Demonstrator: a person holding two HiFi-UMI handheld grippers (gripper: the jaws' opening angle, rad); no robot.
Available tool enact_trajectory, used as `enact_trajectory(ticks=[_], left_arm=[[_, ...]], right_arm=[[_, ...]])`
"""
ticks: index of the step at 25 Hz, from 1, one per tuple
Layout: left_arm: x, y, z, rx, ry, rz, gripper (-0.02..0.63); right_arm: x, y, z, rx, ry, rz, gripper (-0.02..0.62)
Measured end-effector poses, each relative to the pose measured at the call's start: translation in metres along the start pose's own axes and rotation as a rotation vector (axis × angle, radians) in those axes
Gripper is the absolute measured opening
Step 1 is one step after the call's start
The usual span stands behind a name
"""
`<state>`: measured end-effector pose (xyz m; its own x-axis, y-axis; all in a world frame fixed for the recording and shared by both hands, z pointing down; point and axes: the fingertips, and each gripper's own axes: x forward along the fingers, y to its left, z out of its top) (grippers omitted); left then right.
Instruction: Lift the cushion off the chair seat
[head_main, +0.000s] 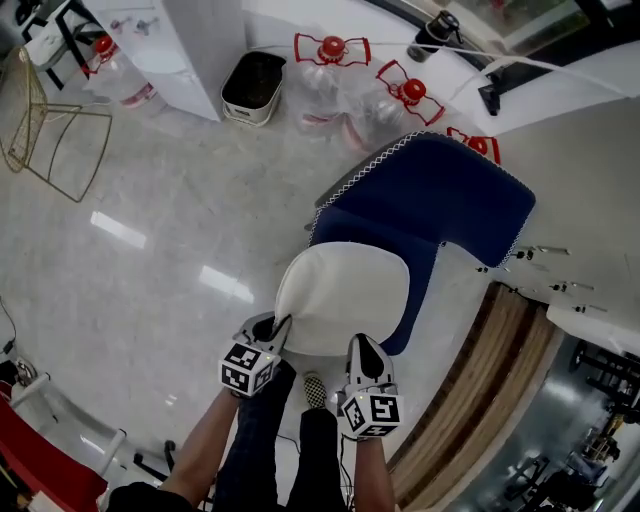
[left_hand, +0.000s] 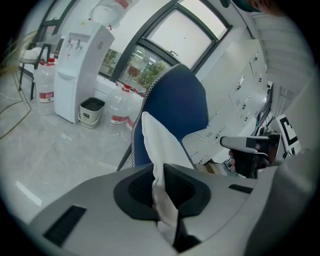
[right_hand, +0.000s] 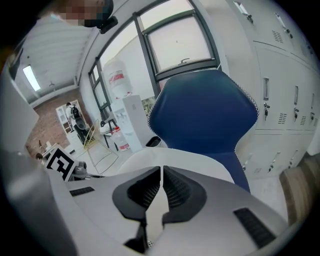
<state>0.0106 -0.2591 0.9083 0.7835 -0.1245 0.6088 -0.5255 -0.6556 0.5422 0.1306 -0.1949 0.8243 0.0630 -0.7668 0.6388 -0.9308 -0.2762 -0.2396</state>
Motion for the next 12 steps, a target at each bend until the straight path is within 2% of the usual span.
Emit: enact_trajectory(ticks=[8, 12], left_arm=[[-0.032, -0.053, 0.039, 0.103, -0.035, -0.002, 0.041], [-0.048, -0.088, 0.069, 0.17, -0.055, -0.013, 0.04]], right_arm=[[-0.043, -0.003, 0.031, -0.002, -0.043, -0.011, 0.035], [-0.068, -0.009, 0.059, -0.003, -0.076, -0.02, 0.035]])
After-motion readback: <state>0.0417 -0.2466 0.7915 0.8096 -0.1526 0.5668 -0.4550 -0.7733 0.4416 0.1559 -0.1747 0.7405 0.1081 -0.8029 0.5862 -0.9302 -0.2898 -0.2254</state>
